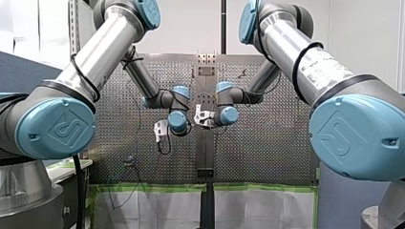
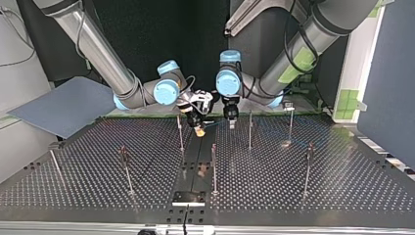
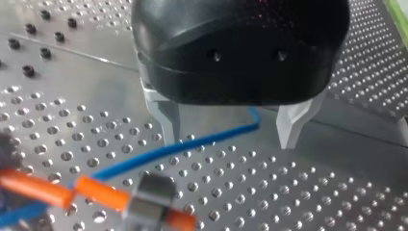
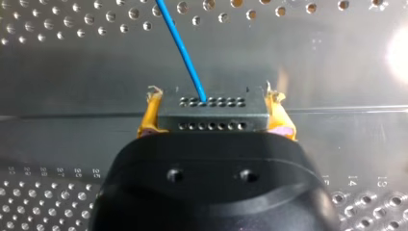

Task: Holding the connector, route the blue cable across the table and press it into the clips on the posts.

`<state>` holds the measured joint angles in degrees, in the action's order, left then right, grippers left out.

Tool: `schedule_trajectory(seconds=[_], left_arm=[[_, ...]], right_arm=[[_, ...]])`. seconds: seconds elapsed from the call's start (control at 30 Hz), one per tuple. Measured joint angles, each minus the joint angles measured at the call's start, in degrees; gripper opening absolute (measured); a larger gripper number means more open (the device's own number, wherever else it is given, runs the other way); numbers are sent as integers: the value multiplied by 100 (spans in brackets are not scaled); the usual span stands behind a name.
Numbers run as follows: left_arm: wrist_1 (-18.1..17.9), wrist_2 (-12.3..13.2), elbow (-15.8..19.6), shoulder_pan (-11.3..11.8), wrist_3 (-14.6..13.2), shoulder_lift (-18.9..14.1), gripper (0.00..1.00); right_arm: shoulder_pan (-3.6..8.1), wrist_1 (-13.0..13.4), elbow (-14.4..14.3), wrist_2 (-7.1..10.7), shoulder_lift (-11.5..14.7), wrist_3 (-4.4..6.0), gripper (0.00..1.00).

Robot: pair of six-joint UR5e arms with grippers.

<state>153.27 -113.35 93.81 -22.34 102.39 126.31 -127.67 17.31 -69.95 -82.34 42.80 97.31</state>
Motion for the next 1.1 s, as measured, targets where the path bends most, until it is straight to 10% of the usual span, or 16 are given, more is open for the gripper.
schedule_trajectory(seconds=[0.67,0.83,0.87,0.93,1.1], left_arm=[[141,63,-187,140,-37,45,100],[198,-78,-185,116,-128,44,37],[204,-104,-184,113,-138,44,37],[211,-142,-184,107,-154,42,0],[247,-159,-183,97,-162,38,0]], right_arm=[[0,1,2,13,-3,0,0],[-12,-5,2,14,-4,6,0],[-15,-6,2,14,-3,7,0],[-16,-7,2,15,-3,8,0],[-17,-8,2,15,-3,9,0]])
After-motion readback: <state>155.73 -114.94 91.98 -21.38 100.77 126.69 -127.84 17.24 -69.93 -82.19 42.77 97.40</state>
